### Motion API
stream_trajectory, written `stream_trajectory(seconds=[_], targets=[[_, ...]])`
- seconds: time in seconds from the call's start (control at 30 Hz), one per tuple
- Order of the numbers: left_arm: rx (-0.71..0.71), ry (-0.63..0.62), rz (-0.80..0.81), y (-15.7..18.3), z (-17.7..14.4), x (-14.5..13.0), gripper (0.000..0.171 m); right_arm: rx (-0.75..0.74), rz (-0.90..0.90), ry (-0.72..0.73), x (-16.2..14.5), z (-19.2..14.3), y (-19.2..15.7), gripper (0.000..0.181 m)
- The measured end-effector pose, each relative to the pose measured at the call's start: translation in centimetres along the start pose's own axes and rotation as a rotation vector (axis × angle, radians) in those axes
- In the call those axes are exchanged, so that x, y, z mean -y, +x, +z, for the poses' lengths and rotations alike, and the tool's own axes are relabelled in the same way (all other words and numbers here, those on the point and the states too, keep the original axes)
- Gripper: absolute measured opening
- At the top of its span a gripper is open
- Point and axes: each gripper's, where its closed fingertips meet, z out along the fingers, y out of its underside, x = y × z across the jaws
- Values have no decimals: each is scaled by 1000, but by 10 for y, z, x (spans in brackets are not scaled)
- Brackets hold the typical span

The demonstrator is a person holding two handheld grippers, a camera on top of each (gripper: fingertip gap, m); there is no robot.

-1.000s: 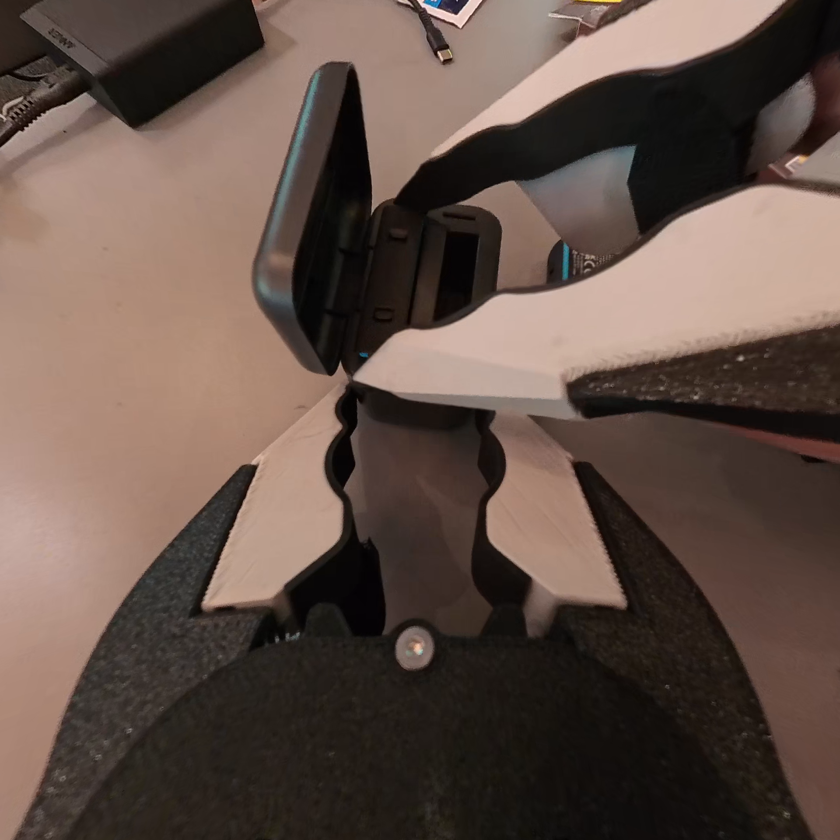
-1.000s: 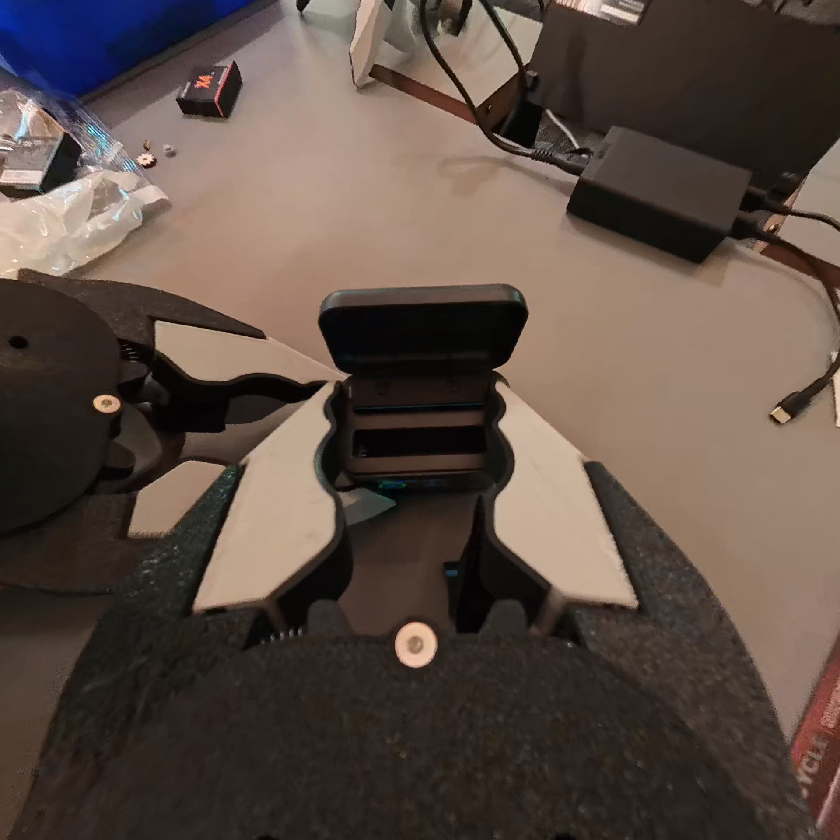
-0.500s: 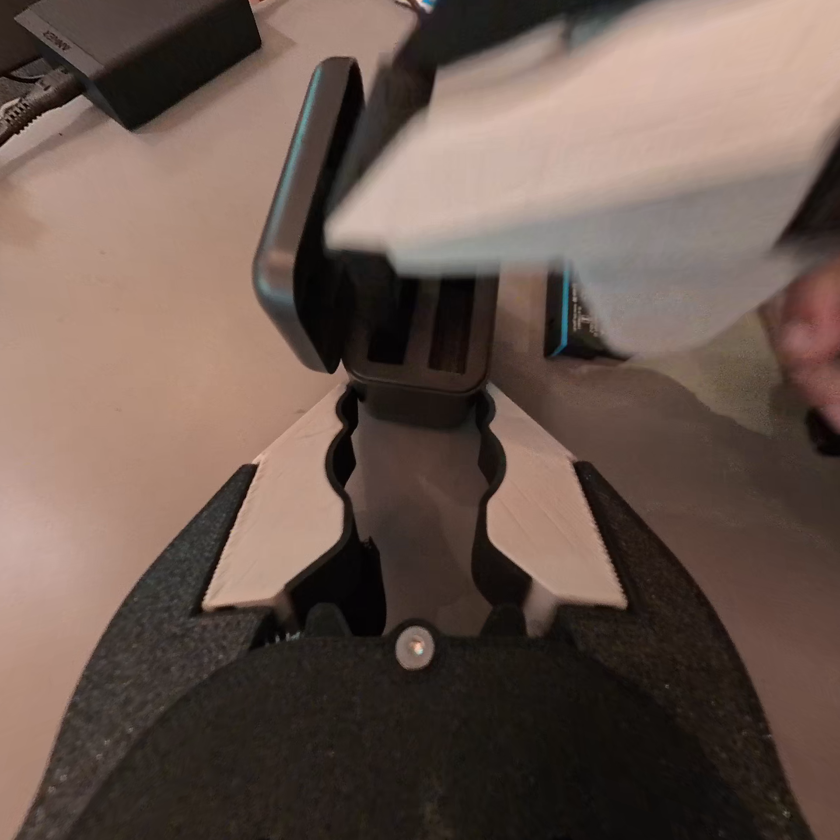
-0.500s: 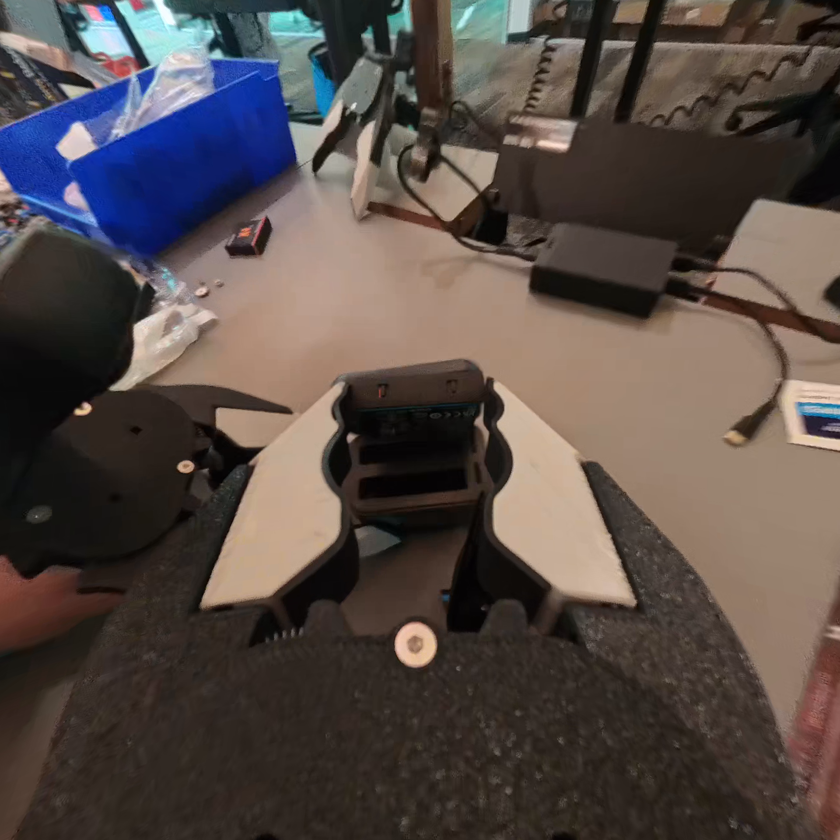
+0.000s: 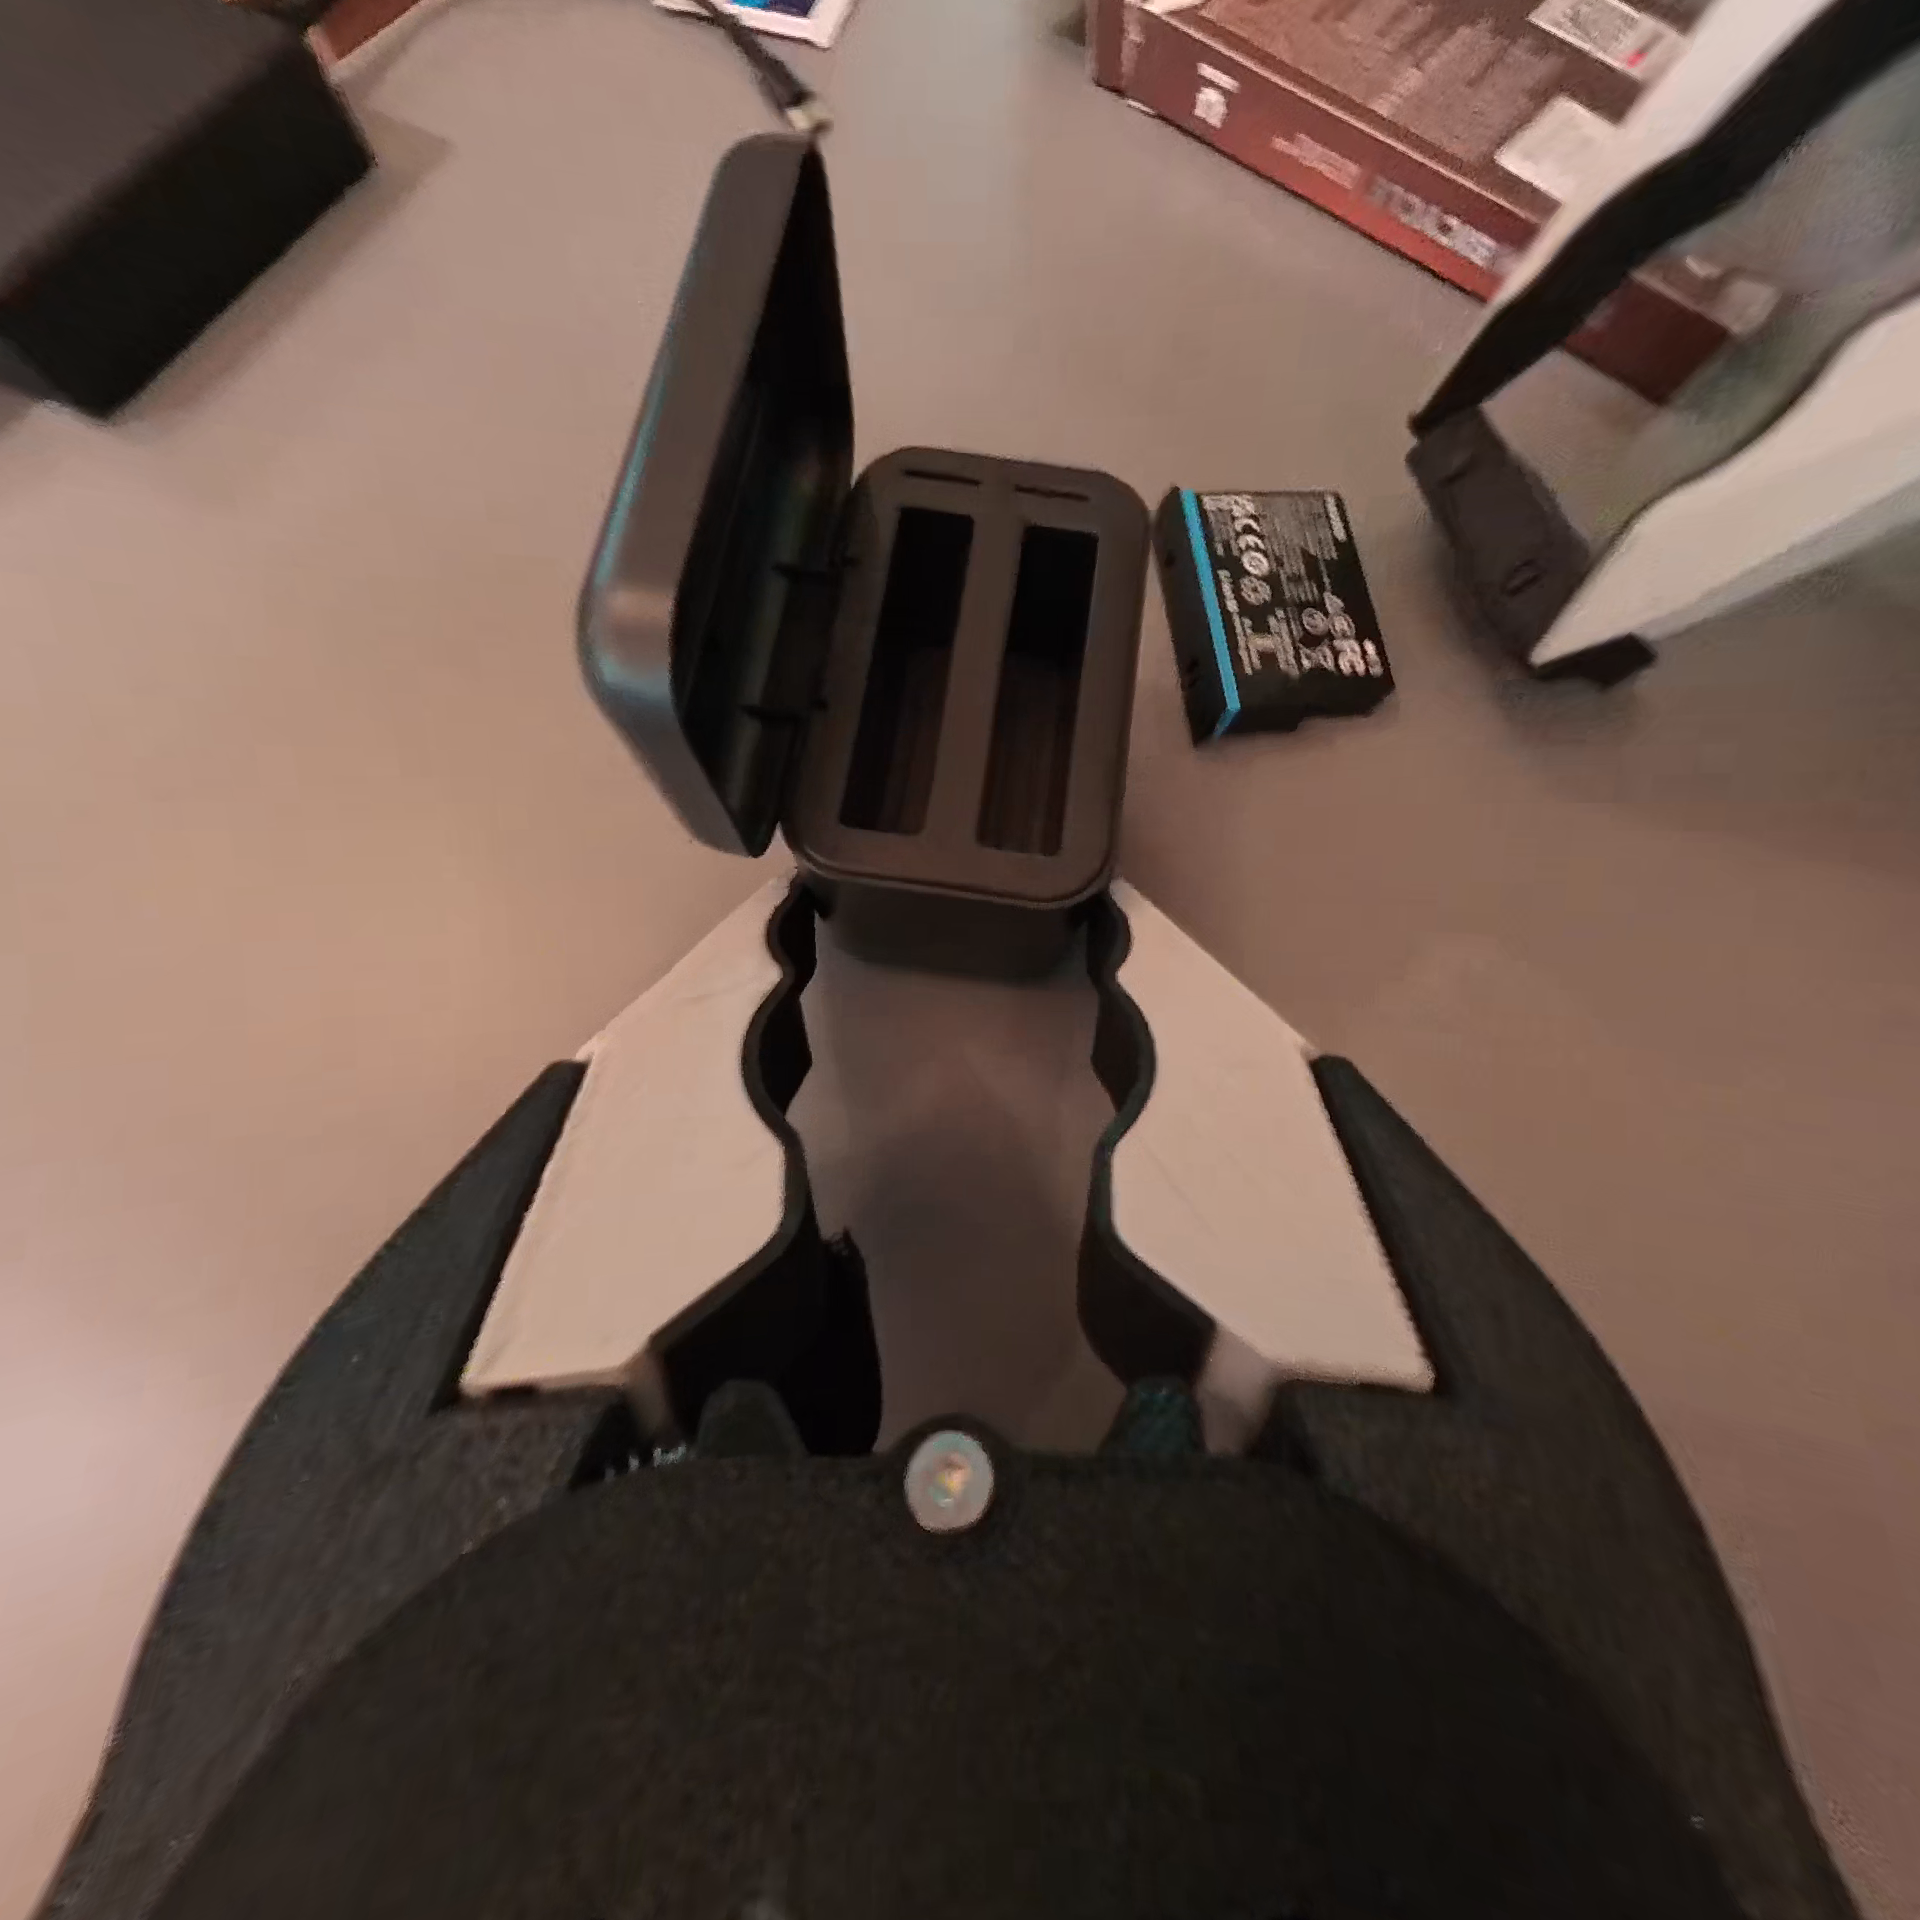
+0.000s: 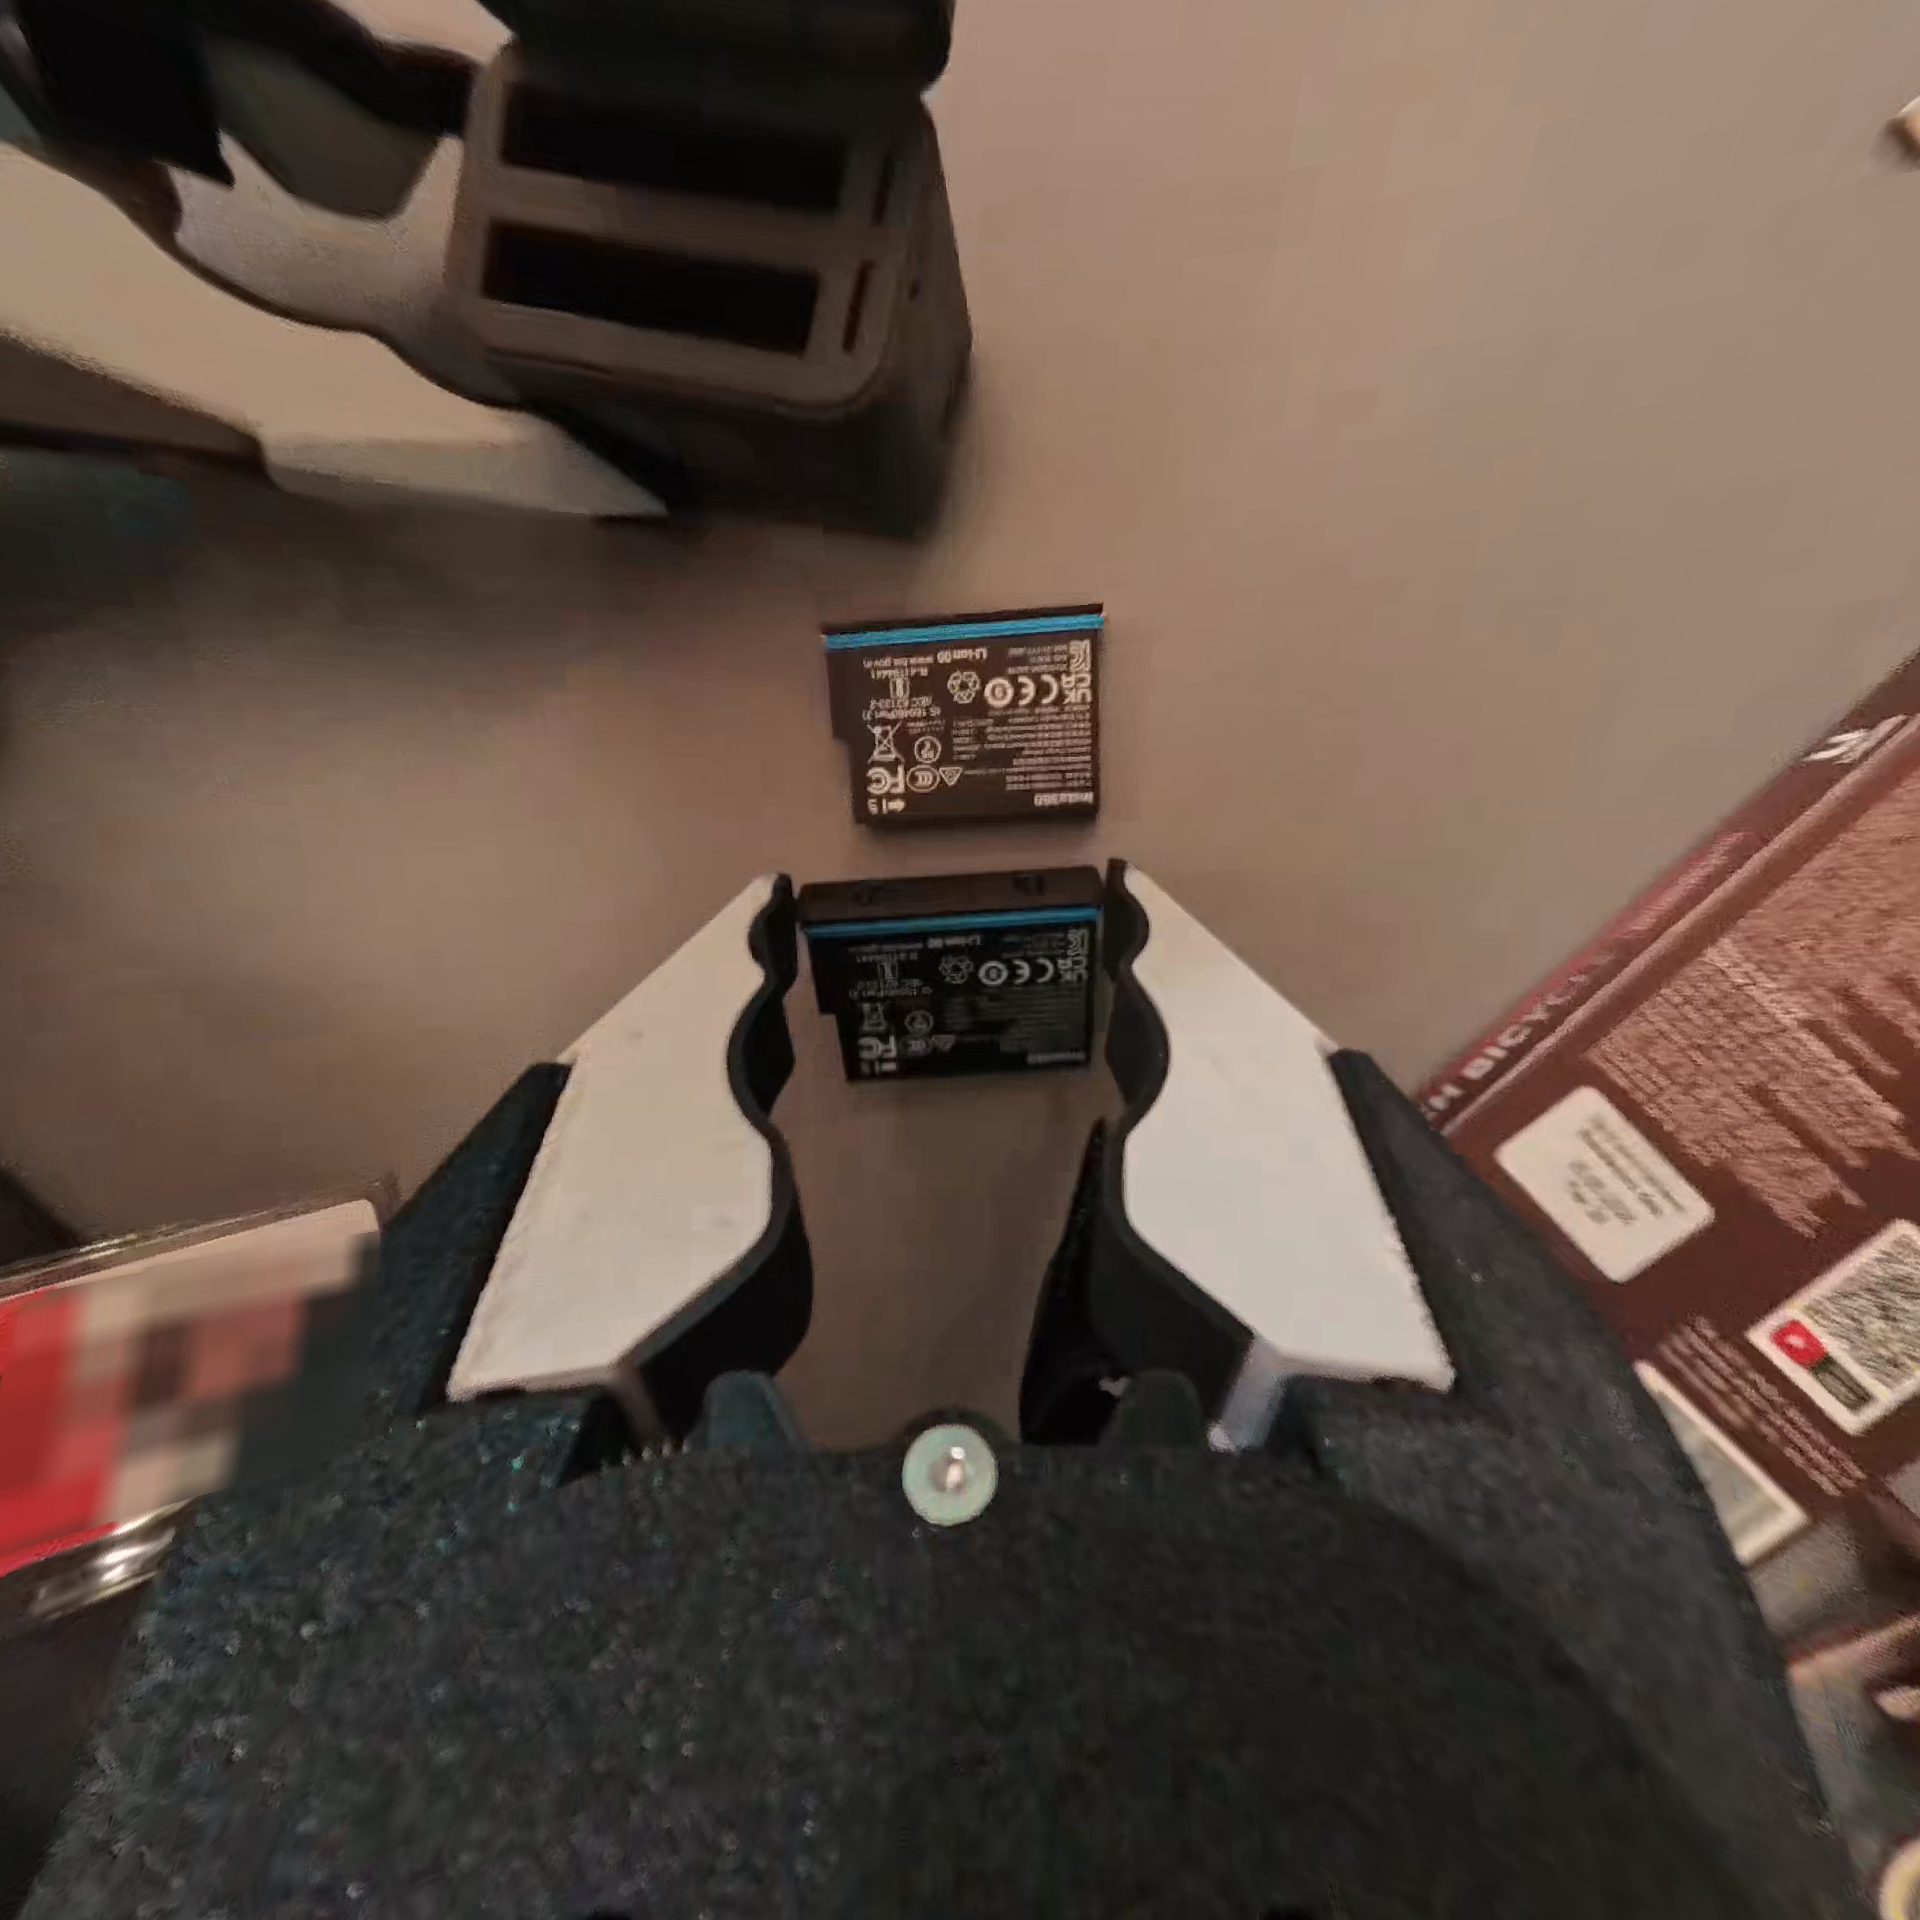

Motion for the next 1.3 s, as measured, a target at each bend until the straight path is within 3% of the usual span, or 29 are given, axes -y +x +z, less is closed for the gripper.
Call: stream_trajectory(seconds=[0.2,0.27,0.4,0.47,0.5,0.63,0.8,0.83,0.9,0.97,1.03,1.17,1.3], targets=[[-248,-7,205,3,-8,-7,53,32,-65,41,8,14,-1,64],[-316,-15,240,1,-11,-9,53,122,-91,123,32,0,-11,63],[-387,-13,299,-1,-13,-11,53,430,-147,410,115,-32,-33,38],[-389,-11,308,-1,-13,-12,53,559,-195,405,137,-28,-43,36],[-387,-10,305,-1,-13,-11,53,537,-241,395,143,-20,-44,34],[-371,-8,300,-1,-13,-12,53,371,-441,234,128,10,-48,15],[-381,-12,295,0,-13,-12,53,256,-544,225,104,3,-68,20],[-382,-12,294,0,-13,-12,53,233,-583,207,92,6,-75,9],[-381,-12,294,0,-13,-12,53,108,-632,271,82,10,-79,5],[-379,-12,294,0,-13,-12,53,48,-667,230,65,19,-77,5],[-377,-12,294,0,-13,-12,53,71,-637,162,48,33,-75,13],[-371,-12,293,0,-13,-12,53,150,-569,172,40,37,-83,20],[-422,-28,227,2,-15,-12,52,246,-508,270,54,13,-92,29]])
